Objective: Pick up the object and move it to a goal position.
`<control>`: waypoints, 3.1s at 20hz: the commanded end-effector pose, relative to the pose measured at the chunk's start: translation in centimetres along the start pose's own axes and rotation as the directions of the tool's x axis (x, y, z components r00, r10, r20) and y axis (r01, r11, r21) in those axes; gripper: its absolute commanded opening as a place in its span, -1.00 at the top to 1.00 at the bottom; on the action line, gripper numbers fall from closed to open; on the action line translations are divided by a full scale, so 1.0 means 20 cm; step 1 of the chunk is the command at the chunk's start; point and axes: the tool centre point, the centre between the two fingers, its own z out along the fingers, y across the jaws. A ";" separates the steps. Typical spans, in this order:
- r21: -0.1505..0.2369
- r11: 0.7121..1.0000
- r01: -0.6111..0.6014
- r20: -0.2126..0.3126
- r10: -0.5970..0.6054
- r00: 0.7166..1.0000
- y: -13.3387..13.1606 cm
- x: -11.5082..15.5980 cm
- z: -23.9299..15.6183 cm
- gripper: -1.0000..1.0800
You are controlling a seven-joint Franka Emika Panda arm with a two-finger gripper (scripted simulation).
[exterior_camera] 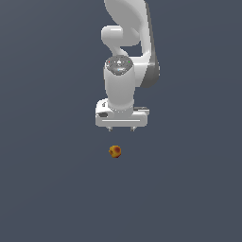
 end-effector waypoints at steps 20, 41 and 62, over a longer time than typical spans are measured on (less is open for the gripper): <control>0.024 0.998 0.064 -0.001 -0.064 0.998 -0.10 0.00 -0.01 -0.92; -0.010 0.886 0.464 0.008 -0.464 0.886 0.10 0.17 0.25 -0.92; -0.018 0.753 0.658 0.020 -0.658 0.753 0.22 0.24 0.42 -0.92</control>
